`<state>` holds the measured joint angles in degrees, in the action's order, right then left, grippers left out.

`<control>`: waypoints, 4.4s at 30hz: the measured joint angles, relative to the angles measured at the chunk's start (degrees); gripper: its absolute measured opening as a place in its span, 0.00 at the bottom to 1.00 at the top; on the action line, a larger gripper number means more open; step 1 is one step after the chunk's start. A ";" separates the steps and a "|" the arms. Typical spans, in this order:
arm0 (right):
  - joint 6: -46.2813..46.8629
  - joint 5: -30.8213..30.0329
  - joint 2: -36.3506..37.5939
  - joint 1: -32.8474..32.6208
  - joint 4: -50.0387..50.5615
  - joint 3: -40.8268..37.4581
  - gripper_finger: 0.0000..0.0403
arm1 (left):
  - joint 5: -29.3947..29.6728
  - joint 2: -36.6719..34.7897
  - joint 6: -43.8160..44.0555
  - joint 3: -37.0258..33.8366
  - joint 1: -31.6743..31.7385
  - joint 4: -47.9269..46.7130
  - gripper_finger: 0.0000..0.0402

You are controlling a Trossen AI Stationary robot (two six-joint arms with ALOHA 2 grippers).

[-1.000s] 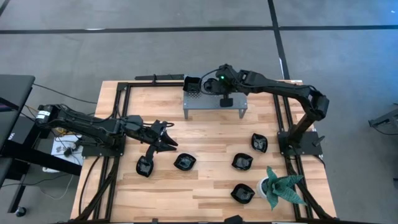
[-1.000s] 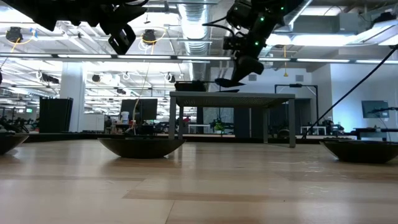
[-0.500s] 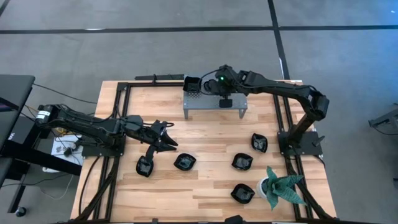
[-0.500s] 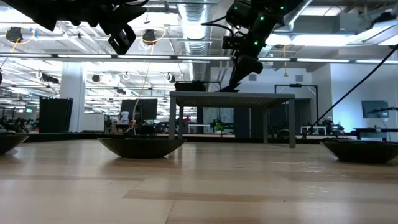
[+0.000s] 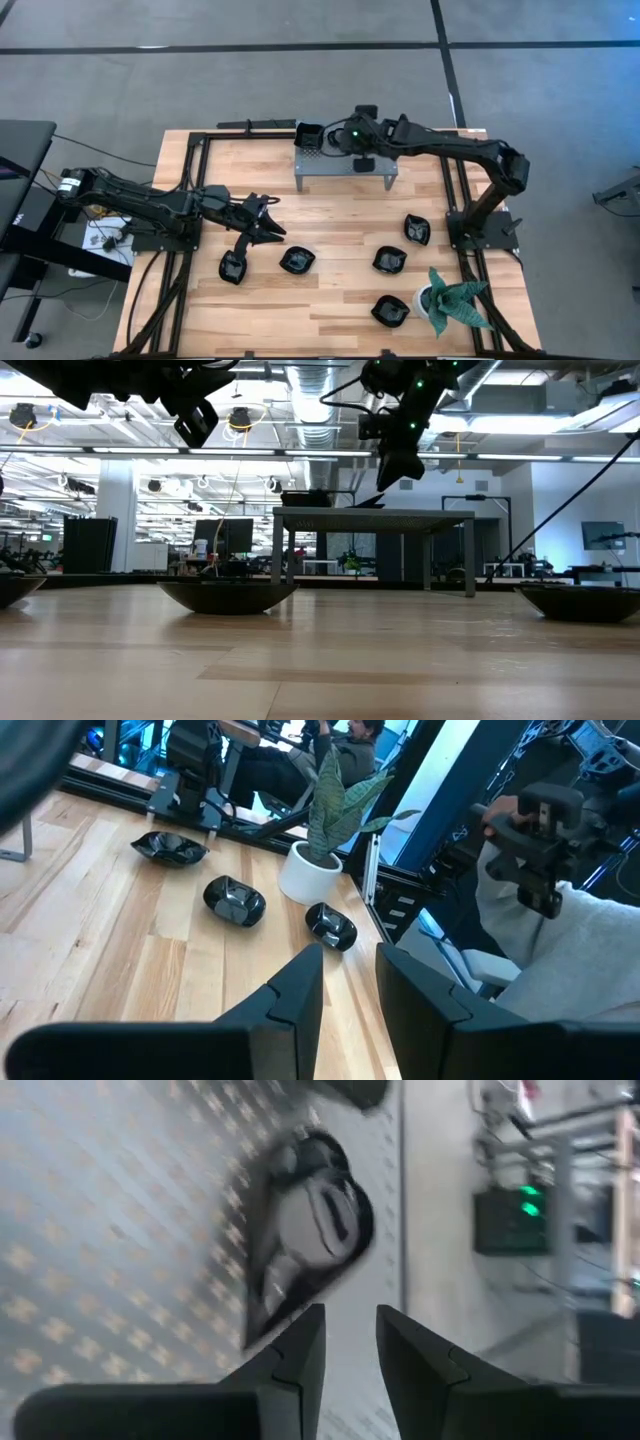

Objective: Pick & Place Mini shaped plates
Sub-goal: Stack the drop-shaped plate on top of the drop-shaped plate on the shelf, then put the leaf-shaped plate on the shelf

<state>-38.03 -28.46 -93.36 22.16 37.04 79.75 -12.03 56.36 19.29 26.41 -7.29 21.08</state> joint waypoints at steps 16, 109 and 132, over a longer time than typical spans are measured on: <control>7.03 14.03 0.23 6.80 -0.74 -0.74 0.22 | 0.00 0.00 0.00 0.00 0.00 0.00 0.24; 27.47 25.00 -23.18 -35.20 -10.18 5.01 0.01 | 0.00 0.26 -13.00 -0.24 -0.05 -2.82 0.24; 31.24 -10.64 8.88 -19.24 29.64 -0.34 0.00 | 0.00 0.26 -14.75 -0.24 -0.07 -2.62 0.24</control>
<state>-6.79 -39.10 -84.48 2.92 66.67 79.41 -12.03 56.62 4.54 26.17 -7.35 18.46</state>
